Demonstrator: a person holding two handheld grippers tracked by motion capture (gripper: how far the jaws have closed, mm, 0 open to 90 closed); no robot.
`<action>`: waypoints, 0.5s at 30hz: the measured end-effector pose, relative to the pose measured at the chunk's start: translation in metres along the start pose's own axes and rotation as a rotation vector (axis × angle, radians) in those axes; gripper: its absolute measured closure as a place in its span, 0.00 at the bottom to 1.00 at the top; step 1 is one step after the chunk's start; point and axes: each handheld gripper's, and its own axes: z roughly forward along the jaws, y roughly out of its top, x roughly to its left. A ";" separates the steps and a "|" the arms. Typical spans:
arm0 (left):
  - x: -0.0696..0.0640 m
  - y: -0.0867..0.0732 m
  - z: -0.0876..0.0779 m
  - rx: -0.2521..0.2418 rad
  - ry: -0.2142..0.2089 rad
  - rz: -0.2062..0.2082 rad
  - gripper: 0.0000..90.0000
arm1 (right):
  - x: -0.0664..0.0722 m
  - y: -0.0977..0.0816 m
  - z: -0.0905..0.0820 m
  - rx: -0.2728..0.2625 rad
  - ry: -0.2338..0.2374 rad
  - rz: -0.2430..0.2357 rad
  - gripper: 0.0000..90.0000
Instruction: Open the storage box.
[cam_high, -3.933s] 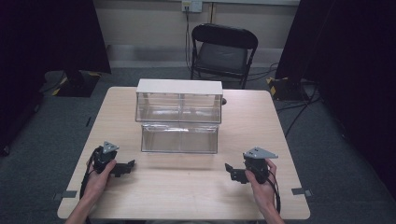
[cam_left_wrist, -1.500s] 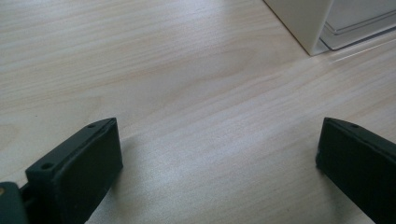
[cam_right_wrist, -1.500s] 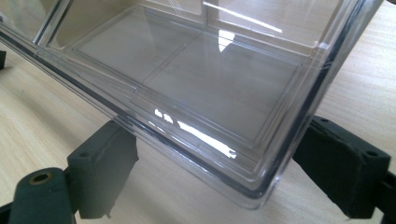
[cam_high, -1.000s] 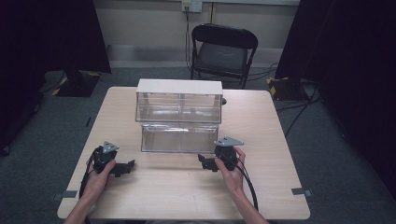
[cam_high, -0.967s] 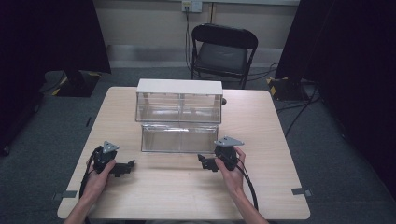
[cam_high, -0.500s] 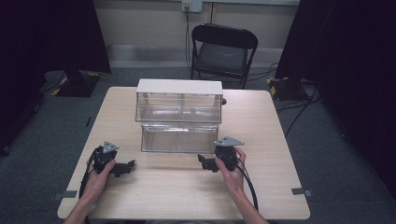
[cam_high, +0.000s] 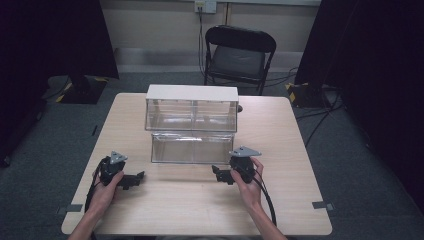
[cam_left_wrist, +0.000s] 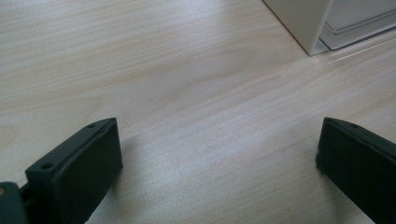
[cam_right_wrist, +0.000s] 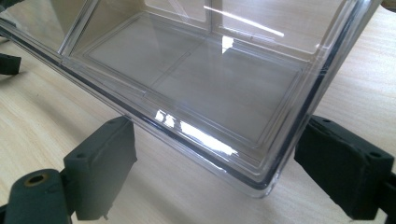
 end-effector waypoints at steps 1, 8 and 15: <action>0.000 0.000 0.000 -0.001 0.000 -0.001 0.00 | 0.000 0.000 0.000 0.000 0.000 0.000 0.13; 0.000 0.000 0.000 0.000 0.000 0.000 0.00 | 0.000 0.000 -0.001 -0.001 0.005 -0.003 0.13; 0.000 0.000 0.000 0.000 0.000 -0.001 0.00 | 0.000 0.001 -0.003 -0.005 0.010 0.000 0.13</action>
